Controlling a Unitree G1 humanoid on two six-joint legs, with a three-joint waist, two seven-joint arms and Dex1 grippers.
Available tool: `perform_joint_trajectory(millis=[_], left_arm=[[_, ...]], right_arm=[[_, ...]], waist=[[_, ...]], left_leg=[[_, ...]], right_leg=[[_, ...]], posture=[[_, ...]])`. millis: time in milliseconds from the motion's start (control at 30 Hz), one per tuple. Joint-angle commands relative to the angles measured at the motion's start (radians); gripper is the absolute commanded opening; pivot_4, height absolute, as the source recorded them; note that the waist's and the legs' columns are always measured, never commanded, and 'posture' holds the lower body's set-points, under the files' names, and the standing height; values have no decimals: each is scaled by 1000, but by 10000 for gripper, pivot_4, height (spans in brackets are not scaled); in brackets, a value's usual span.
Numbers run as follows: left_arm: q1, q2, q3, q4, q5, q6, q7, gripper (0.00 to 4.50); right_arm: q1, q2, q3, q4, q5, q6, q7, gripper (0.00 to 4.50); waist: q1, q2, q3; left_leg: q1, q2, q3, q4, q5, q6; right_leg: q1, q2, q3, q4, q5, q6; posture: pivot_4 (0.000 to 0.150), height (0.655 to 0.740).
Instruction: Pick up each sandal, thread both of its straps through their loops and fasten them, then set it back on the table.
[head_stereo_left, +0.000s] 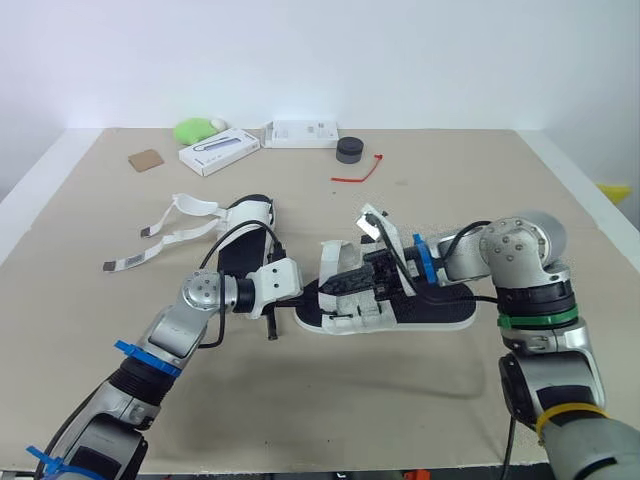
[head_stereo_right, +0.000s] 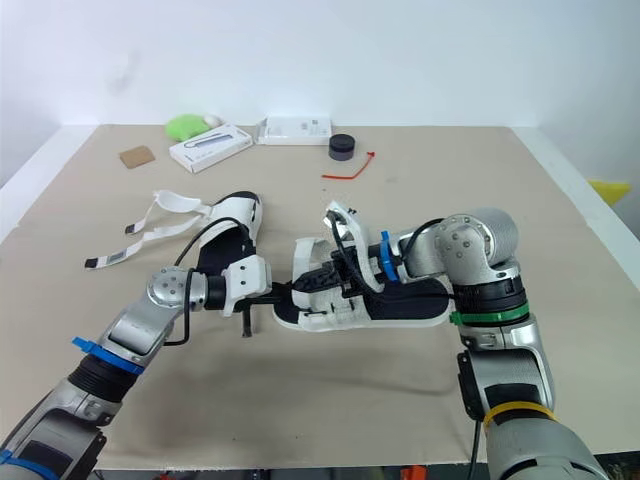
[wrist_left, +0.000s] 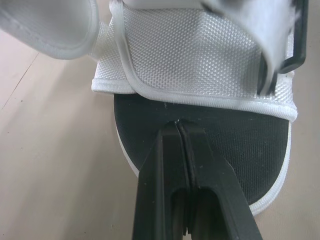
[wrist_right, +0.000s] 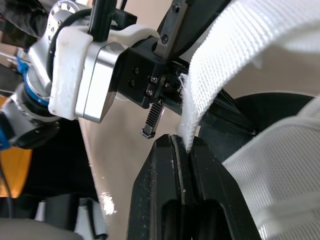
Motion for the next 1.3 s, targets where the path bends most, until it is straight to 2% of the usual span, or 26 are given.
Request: perform_joint_trajectory(millis=[33,500,800,1300], left_arm=[[20,6,-29,54,44,21,5,0],[34,13,-27,40,44,24,6,0],[33,11,-29,39,43,26,5,0],[38,12,-26,38,43,29,10,0]], right_arm=[[-67,-58,29,60,58,-2,42,561],[-107,-122,134,97,69,-2,136,561],[-157,-114,135,152,111,-2,130,561],[-140,-103,151,163,157,-2,78,561]], waist=[[0,0,0],[0,0,0],[0,0,0],[0,0,0]], left_leg=[[0,0,0,0,0,0],[0,0,0,0,0,0],[0,0,-1,0,0,0],[-1,0,-1,0,0,0]], right_leg=[[0,0,0,0,0,0],[0,0,0,0,0,1],[0,0,0,0,0,0],[0,0,0,0,0,1]], posture=[[1500,7400],[1500,7400],[1500,7400],[1500,7400]])
